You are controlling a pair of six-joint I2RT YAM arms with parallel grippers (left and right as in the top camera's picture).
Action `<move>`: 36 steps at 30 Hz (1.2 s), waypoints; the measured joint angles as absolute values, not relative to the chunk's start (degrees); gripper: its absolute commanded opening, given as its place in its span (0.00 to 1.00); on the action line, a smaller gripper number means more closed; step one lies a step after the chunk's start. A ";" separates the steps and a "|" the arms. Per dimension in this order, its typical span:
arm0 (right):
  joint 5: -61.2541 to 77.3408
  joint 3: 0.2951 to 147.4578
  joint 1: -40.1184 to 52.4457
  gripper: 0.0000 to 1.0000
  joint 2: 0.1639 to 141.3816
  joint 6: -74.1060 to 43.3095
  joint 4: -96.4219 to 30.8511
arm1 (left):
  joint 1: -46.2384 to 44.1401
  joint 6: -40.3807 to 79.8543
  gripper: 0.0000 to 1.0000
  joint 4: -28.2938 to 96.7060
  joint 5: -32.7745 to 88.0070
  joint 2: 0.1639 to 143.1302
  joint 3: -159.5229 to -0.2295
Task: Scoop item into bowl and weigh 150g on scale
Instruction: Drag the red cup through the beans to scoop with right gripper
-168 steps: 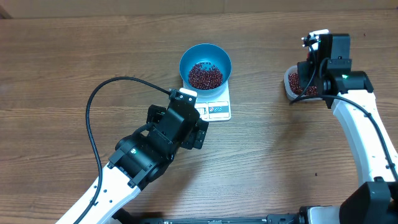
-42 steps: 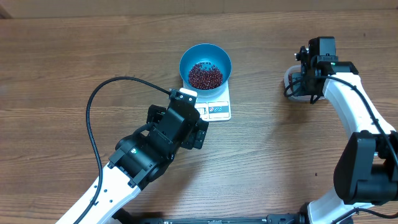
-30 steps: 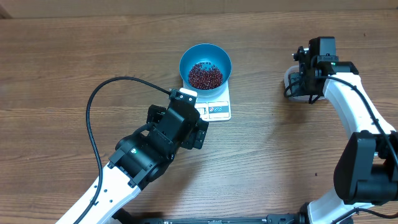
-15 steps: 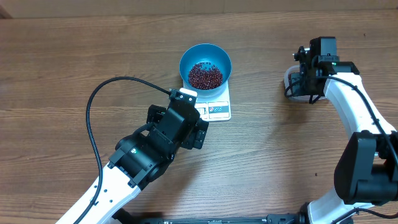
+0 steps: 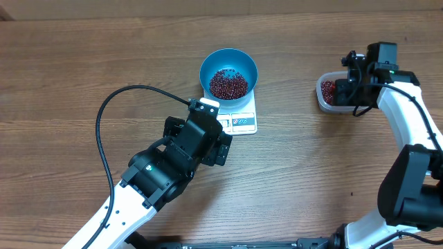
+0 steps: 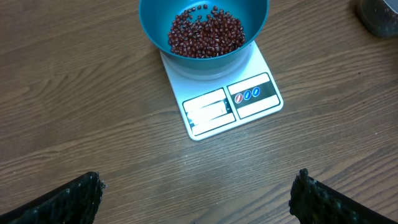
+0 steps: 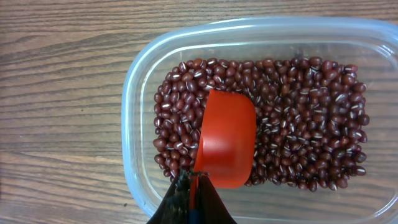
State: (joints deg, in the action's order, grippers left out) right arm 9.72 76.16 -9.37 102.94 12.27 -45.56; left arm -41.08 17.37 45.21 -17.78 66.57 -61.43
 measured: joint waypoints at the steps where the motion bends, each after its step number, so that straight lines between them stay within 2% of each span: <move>1: 10.15 76.16 -9.61 0.04 102.94 12.27 -45.67 | -41.08 17.37 0.99 45.21 -17.78 66.57 -61.41; 17: 11.79 76.16 -10.46 0.04 102.94 11.99 -45.69 | -41.08 17.37 0.99 45.21 -17.78 66.57 -61.41; 36: 15.25 76.16 -12.49 0.04 102.94 6.42 -44.58 | -41.08 17.37 0.99 45.21 -17.78 66.57 -61.43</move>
State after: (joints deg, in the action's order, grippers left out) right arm 15.25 76.16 -12.49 102.94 6.42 -44.58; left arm -41.08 17.37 45.21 -17.78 66.57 -61.43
